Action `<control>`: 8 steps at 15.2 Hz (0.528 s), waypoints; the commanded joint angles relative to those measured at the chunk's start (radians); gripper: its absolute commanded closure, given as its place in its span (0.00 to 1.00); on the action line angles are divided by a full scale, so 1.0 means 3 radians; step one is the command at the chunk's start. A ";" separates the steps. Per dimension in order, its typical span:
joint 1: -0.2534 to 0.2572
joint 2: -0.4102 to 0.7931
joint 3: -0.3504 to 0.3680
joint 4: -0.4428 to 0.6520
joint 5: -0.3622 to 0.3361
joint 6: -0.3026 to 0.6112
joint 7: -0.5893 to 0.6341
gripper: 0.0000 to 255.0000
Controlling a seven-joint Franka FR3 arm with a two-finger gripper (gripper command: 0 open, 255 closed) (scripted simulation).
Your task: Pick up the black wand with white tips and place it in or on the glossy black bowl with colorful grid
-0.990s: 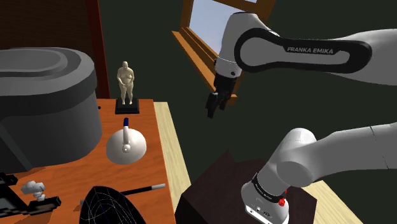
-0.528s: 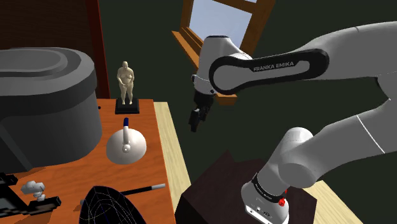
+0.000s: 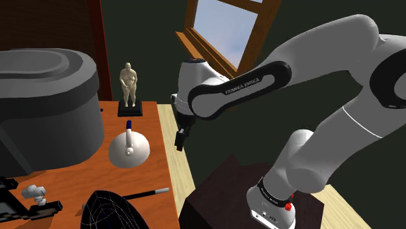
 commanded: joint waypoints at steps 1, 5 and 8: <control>0.0045 0.0281 0.0051 0.0077 -0.0031 0.0214 -0.0083 0.00; 0.0138 0.0775 0.0149 0.0242 -0.0135 0.0552 -0.0202 0.00; 0.0215 0.1145 0.0209 0.0393 -0.0259 0.0773 -0.0260 0.00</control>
